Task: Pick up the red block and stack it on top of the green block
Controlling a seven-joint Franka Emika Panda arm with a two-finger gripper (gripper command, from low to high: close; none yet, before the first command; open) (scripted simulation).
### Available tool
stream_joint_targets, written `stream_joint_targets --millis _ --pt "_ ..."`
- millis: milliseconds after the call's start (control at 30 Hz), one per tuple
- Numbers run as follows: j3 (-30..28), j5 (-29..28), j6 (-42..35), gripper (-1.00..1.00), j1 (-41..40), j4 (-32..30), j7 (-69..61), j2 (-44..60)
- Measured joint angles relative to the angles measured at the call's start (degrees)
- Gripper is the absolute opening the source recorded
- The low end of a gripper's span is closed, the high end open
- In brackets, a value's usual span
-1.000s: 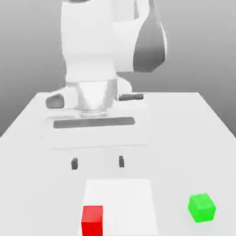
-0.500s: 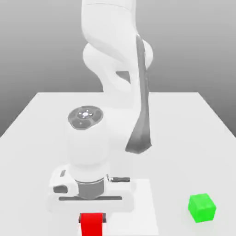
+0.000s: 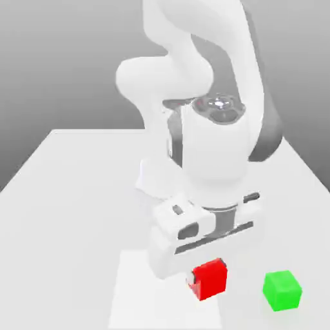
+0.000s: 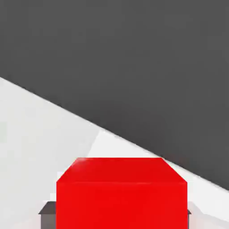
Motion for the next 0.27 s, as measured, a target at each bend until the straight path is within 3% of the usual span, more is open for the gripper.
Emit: stream_joint_targets --millis 133,167,267 --pt "4.0 -4.59 4.57 -1.0 4.97 1.1 -2.94 5.77" --pt "3.77 -5.49 6.16 1.0 5.65 1.28 -2.67 7.56" --pt "3.77 -5.49 6.16 1.0 5.65 1.28 -2.67 7.56"
